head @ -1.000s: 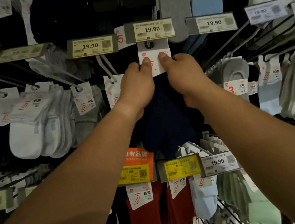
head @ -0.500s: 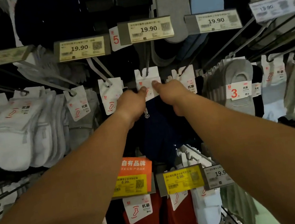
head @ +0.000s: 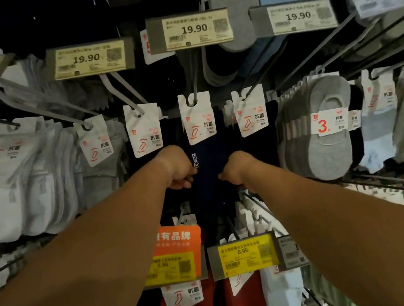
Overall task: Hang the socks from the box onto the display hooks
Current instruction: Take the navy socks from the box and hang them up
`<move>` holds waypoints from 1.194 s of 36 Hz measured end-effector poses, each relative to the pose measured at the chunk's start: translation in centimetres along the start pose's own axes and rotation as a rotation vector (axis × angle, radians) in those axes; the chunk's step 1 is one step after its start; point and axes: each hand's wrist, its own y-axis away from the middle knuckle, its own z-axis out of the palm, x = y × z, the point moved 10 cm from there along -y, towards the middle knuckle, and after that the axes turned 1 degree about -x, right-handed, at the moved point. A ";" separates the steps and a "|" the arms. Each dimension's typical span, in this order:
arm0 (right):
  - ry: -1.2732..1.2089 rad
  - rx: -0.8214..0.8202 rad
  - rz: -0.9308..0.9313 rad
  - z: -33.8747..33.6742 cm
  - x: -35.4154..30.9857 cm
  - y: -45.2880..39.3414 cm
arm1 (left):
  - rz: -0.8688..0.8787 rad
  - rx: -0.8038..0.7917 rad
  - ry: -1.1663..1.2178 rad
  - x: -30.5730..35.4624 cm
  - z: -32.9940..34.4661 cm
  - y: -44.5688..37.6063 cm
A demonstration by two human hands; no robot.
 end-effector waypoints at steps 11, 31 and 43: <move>0.169 0.102 -0.025 -1.7 0.2 3.6 | 0.116 0.060 -0.376 2.5 -2.5 4.4; 0.353 0.524 0.619 -9.5 25.4 42.4 | 1.099 -0.195 -0.442 17.1 26.1 32.4; 0.407 0.524 1.072 -16.0 40.9 68.3 | 1.379 -0.621 -0.409 27.2 48.3 56.6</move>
